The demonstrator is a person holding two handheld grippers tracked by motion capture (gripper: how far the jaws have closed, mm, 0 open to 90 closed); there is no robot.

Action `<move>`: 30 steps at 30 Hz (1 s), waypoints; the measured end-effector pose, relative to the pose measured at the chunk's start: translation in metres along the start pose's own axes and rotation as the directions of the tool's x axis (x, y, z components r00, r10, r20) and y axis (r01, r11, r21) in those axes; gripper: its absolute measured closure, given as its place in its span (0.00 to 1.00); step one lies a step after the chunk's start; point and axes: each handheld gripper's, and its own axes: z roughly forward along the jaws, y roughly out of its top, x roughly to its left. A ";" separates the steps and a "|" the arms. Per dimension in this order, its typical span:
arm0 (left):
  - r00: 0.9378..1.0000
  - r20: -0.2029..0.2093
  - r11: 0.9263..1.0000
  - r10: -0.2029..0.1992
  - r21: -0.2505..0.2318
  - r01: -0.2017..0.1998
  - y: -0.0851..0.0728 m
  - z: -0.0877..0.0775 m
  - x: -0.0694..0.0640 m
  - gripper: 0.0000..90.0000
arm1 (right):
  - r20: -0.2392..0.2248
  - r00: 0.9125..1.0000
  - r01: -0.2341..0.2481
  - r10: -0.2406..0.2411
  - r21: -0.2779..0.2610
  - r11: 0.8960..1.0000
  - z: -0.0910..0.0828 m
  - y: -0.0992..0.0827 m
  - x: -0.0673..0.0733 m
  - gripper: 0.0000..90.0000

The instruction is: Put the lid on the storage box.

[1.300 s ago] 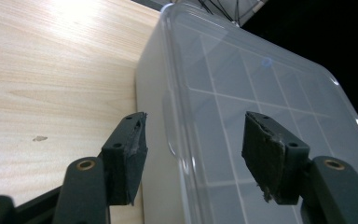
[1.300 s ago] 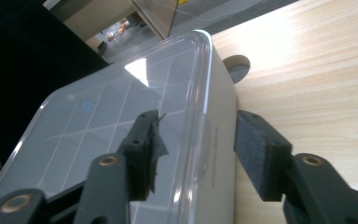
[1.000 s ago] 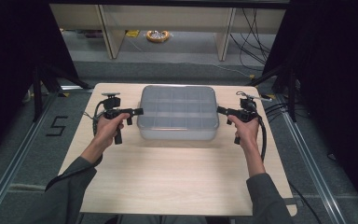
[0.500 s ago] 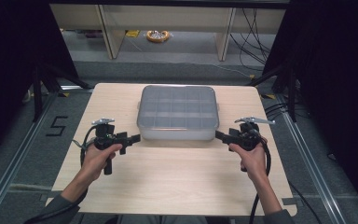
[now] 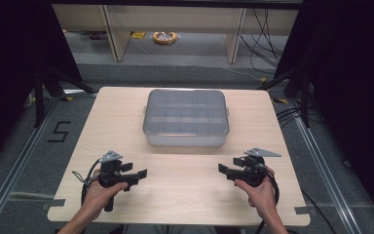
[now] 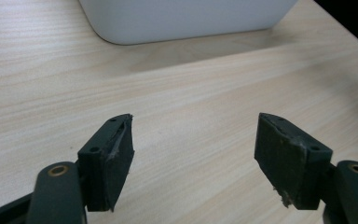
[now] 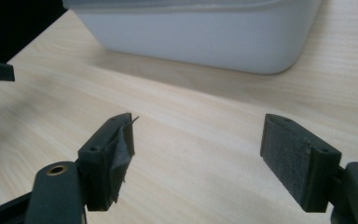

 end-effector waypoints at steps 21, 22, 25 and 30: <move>0.990 0.021 0.990 0.140 0.021 -0.140 -0.040 -0.014 -0.023 0.26 | -0.070 0.997 0.041 -0.035 0.085 0.996 -0.015 -0.052 0.033 0.19; 0.991 0.023 0.991 0.133 0.012 -0.133 -0.042 -0.014 -0.024 0.26 | -0.065 0.996 0.068 -0.062 0.090 0.994 -0.015 -0.054 0.032 0.19; 0.990 0.031 0.990 0.136 0.020 -0.137 -0.047 -0.017 -0.027 0.25 | -0.086 0.996 0.034 -0.024 0.113 0.993 -0.017 -0.060 0.038 0.19; 0.986 0.060 0.985 0.156 0.069 -0.160 -0.054 -0.021 -0.033 0.23 | -0.077 0.995 0.072 -0.062 0.132 0.989 -0.021 -0.067 0.039 0.19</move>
